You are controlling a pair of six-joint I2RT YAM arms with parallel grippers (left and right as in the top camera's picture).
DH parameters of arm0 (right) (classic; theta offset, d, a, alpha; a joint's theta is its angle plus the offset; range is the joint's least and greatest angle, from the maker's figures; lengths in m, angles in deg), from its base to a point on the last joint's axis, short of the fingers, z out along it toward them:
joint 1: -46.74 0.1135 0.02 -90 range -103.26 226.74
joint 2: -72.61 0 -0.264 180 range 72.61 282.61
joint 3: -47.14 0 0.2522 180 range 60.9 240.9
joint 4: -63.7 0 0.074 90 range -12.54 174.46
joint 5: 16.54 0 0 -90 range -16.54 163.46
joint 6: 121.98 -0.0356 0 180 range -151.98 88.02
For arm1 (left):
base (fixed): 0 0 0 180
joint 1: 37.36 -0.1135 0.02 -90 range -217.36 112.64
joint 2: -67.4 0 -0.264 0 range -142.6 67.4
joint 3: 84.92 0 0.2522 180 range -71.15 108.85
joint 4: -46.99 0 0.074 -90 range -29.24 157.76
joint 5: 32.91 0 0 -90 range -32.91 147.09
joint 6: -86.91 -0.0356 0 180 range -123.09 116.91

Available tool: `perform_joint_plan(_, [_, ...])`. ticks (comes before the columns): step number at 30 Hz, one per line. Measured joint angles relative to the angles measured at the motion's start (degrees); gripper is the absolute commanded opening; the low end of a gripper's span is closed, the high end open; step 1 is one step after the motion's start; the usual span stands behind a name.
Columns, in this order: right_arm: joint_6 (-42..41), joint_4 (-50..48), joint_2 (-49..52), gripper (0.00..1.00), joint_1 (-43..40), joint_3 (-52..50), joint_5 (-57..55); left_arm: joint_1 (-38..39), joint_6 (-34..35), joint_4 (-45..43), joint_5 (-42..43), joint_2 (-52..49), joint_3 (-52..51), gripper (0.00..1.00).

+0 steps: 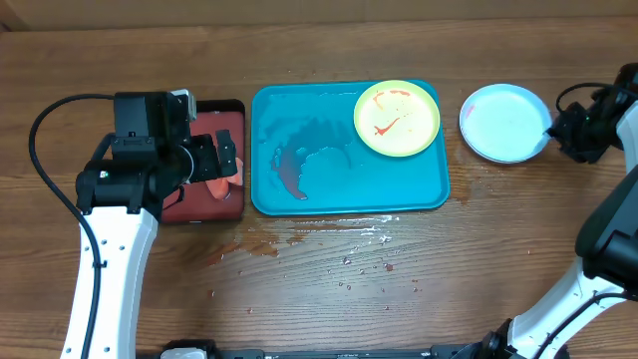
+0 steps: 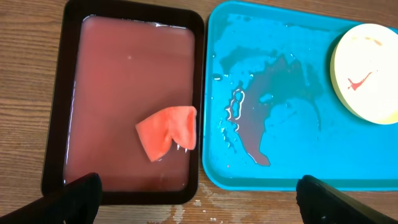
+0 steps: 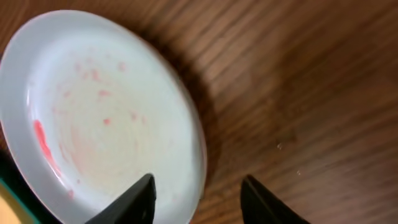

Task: Clean dirty plates on tray and stack at the side
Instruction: 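Release the plate and move the right gripper to the yellow plate rim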

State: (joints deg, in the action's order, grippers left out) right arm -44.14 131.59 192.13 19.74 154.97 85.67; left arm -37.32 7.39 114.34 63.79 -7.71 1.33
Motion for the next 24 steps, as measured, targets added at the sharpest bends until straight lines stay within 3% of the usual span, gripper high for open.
perform_joint_plan(3, [-0.15,0.26,0.0,0.59,0.39,0.0,4.35,0.0,0.0,0.02,0.0,0.0,0.0,1.0])
perform_joint_plan(16, [0.02,8.15,-4.11,0.64,4.39,1.57,12.66,0.0,0.0,0.87,0.0,0.0,0.0,1.0])
perform_joint_plan(17, [-0.04,8.66,-5.01,0.67,6.01,1.64,12.7,0.13,0.0,0.87,-0.02,0.0,0.0,1.0])
perform_joint_plan(20, [-0.42,9.05,-6.73,1.0,12.5,2.1,12.55,0.74,0.0,0.87,0.0,0.0,0.0,1.0])
perform_joint_plan(24, [-0.81,7.89,-6.86,1.0,22.97,2.27,10.38,1.49,0.0,0.85,0.0,0.0,0.0,1.0])
